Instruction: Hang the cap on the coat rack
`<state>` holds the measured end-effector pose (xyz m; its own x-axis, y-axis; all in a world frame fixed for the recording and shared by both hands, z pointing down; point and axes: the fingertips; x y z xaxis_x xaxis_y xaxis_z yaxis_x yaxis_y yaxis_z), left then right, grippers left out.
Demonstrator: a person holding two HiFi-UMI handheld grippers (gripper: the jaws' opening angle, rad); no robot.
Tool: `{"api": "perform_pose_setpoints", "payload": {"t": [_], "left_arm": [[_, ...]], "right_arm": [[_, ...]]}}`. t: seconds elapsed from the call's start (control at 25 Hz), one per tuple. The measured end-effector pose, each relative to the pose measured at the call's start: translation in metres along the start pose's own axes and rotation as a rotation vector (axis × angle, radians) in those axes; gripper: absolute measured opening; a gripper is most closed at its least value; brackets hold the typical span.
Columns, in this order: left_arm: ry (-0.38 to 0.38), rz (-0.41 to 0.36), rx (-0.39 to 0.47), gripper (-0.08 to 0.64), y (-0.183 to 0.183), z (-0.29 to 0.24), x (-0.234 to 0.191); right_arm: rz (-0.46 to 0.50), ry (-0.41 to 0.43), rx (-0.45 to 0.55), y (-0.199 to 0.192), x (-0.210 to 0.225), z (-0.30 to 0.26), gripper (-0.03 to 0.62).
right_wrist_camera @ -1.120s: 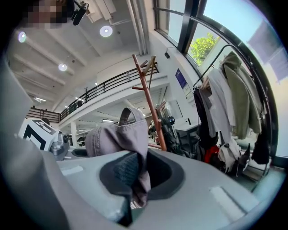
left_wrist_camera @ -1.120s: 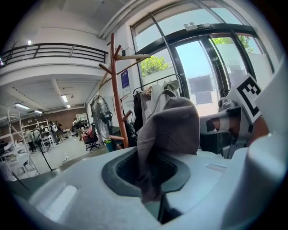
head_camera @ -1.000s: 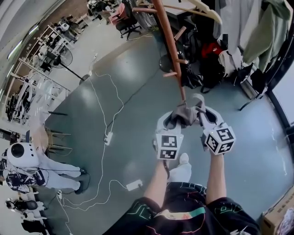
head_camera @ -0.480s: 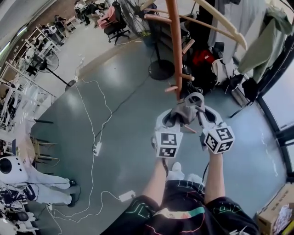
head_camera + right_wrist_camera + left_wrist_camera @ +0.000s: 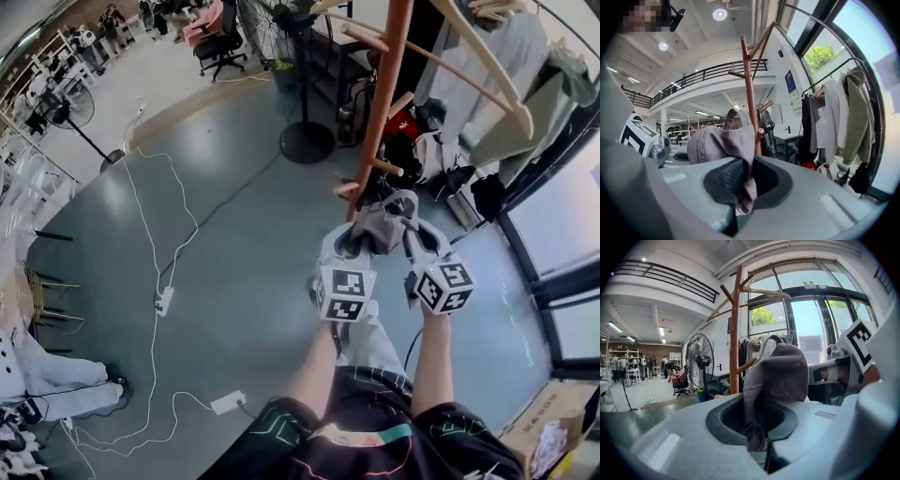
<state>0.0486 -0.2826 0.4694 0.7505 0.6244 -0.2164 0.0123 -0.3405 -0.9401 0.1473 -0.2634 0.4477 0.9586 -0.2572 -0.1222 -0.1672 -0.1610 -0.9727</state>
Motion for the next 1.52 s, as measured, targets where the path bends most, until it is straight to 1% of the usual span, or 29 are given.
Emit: {"api": "perform_pose_setpoints", "payload": {"t": [0.4,0.56,0.72,0.84,1.08,1.52], "left_arm": [[-0.008,0.034,0.009,0.057,0.009,-0.017,-0.011],[-0.011,0.05,0.005,0.057,0.007,-0.026,-0.011],[-0.028,0.048,0.006,0.057,0.01,-0.03,-0.007],[-0.035,0.049,-0.001,0.055,0.005,-0.036,-0.006],[-0.029,0.054,-0.017,0.055,0.001,-0.047,-0.012],[-0.049,0.06,-0.032,0.055,0.0,-0.067,-0.008]], "right_arm": [[0.015,-0.01,-0.022,0.007,0.008,-0.02,0.026],[0.016,-0.007,-0.034,0.004,0.014,-0.022,0.026],[0.006,-0.018,-0.039,0.005,0.019,-0.023,0.026],[0.0,-0.022,-0.046,0.0,0.023,-0.026,0.026],[-0.018,-0.002,-0.055,-0.008,0.027,-0.037,0.026],[-0.059,0.006,-0.056,-0.015,0.043,-0.049,0.026]]}}
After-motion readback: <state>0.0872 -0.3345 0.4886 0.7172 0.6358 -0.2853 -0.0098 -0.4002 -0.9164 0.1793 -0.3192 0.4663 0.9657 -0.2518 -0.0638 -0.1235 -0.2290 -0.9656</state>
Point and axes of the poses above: the fingertips, and each gripper's own axes: z backward along the fingers, x to its right, y out of its top, and after that the axes turned 14 degrees about z, right-handed
